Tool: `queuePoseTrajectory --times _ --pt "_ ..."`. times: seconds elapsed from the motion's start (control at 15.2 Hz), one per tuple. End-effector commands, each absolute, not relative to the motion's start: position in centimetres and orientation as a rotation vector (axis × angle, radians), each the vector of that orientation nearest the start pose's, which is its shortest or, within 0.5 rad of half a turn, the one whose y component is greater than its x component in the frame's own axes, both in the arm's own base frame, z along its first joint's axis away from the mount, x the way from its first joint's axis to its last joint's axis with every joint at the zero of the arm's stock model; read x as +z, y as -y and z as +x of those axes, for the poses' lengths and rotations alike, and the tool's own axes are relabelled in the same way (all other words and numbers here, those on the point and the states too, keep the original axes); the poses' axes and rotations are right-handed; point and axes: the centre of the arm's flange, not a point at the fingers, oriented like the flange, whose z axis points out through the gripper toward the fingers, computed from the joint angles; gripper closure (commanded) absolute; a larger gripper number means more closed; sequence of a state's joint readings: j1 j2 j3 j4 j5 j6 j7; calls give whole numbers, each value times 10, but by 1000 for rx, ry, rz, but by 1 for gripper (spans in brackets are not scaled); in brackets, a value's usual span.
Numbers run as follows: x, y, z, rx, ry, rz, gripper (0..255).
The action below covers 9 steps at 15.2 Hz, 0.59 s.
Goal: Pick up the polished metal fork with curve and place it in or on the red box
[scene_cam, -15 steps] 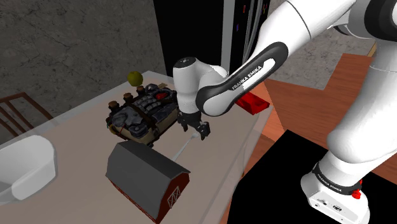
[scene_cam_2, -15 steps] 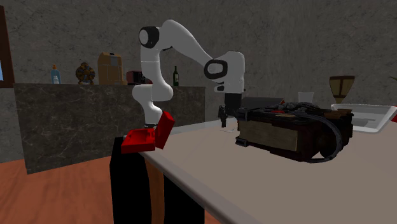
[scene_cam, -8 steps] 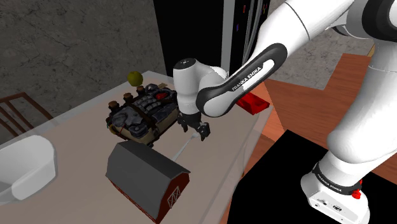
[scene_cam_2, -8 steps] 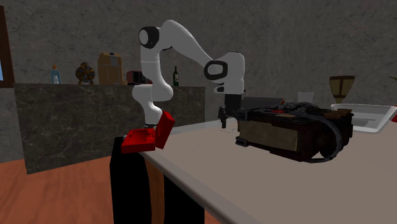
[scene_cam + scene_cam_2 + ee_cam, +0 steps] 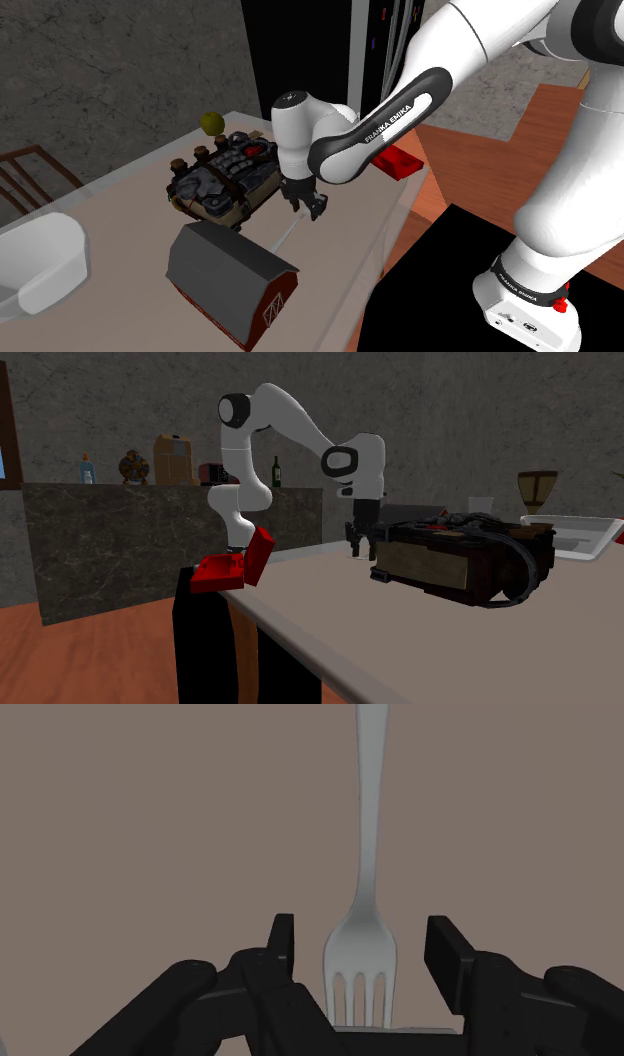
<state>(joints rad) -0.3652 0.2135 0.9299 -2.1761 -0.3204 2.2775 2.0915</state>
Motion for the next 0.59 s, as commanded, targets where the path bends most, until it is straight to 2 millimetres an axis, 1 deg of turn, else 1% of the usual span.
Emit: queuePoseTrajectory --times 0.0,0.07,0.53 --pt "328 -281 471 -99 -1949 -2494 255" --pt "328 -281 471 -99 -1949 -2494 255" --pt "365 -281 471 -99 -1949 -2494 255"
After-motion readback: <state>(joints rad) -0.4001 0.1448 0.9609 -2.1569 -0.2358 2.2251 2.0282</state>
